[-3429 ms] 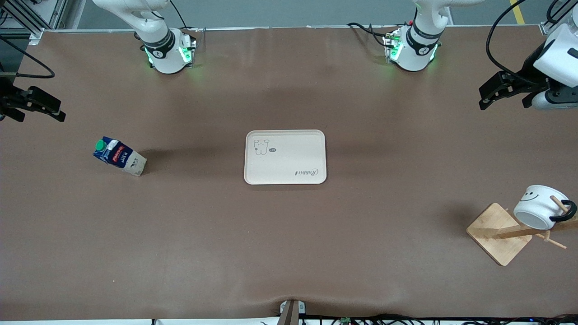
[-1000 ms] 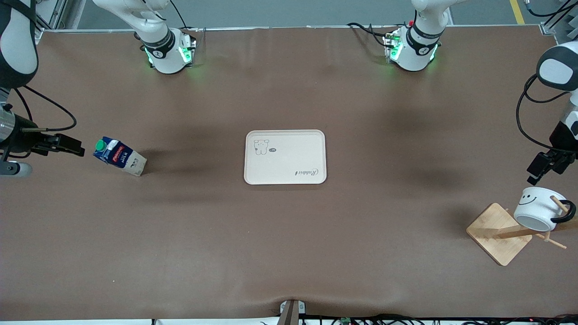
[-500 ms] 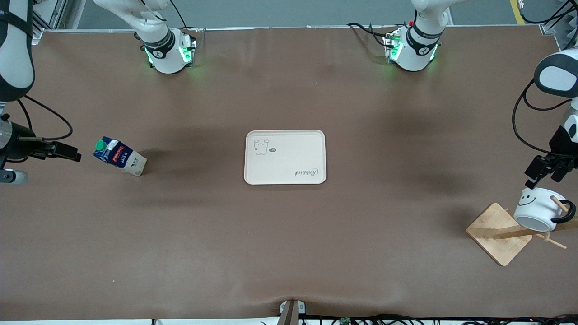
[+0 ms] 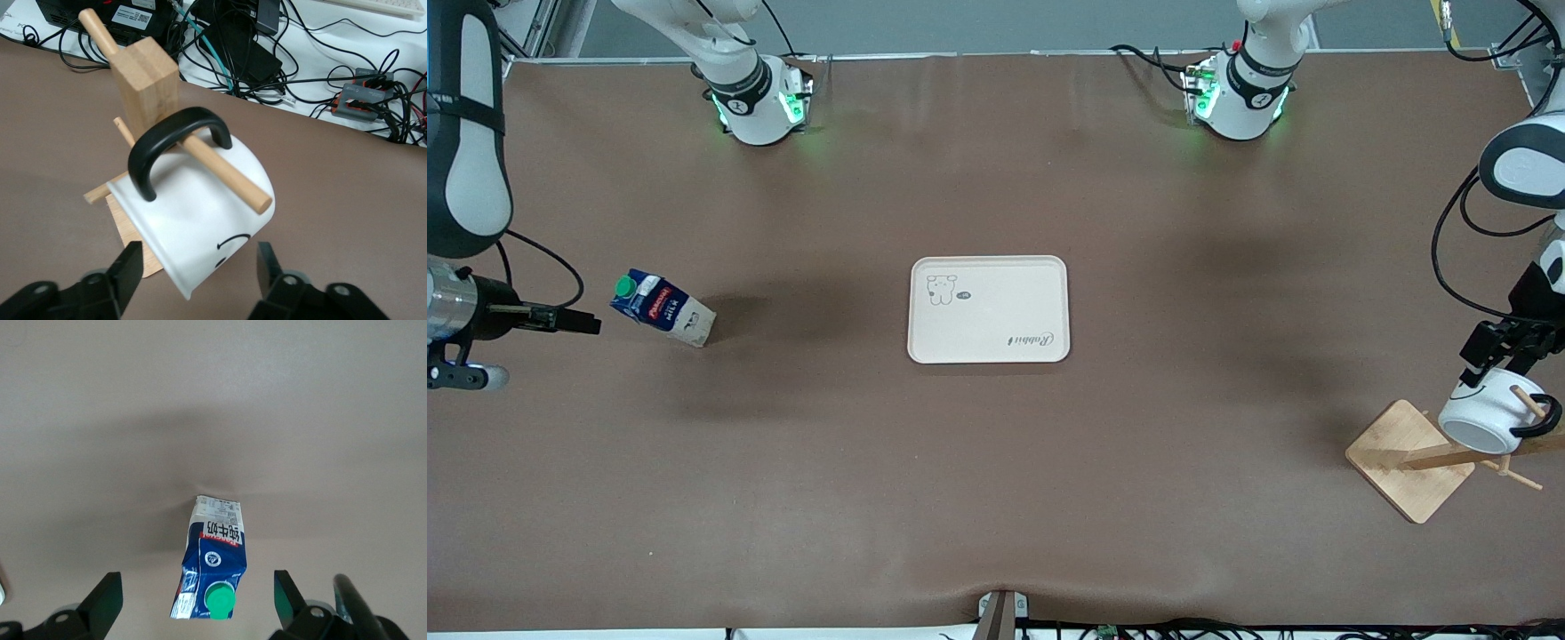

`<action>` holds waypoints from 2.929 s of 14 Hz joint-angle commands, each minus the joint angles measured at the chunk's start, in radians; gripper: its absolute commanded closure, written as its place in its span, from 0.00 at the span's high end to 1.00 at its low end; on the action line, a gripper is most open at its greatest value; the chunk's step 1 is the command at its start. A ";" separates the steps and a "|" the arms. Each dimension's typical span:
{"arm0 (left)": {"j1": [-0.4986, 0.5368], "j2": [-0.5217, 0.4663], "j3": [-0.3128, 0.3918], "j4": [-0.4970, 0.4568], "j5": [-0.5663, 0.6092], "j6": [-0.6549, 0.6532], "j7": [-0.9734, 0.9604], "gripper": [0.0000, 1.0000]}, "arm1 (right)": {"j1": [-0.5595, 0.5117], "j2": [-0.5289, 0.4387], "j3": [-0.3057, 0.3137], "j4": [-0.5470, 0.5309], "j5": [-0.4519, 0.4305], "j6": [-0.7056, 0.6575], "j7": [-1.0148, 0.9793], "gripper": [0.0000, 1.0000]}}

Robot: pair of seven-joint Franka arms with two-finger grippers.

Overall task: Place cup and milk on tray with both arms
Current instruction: 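Close the right gripper on the carton while the left gripper grasps the mug, then lift the carton with the right gripper while the left gripper lifts the mug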

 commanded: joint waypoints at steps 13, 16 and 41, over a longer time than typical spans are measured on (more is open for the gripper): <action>-0.032 0.026 -0.055 0.039 -0.060 0.016 0.020 0.00 | -0.027 -0.166 0.015 -0.427 0.001 0.176 0.213 1.00; -0.032 0.017 -0.075 0.046 -0.052 0.015 0.022 0.00 | -0.027 -0.164 0.015 -0.447 0.010 0.177 0.263 1.00; -0.047 -0.032 -0.533 0.144 0.262 -0.453 -1.024 0.00 | 0.029 -0.059 0.018 -0.014 0.030 -0.005 0.260 0.00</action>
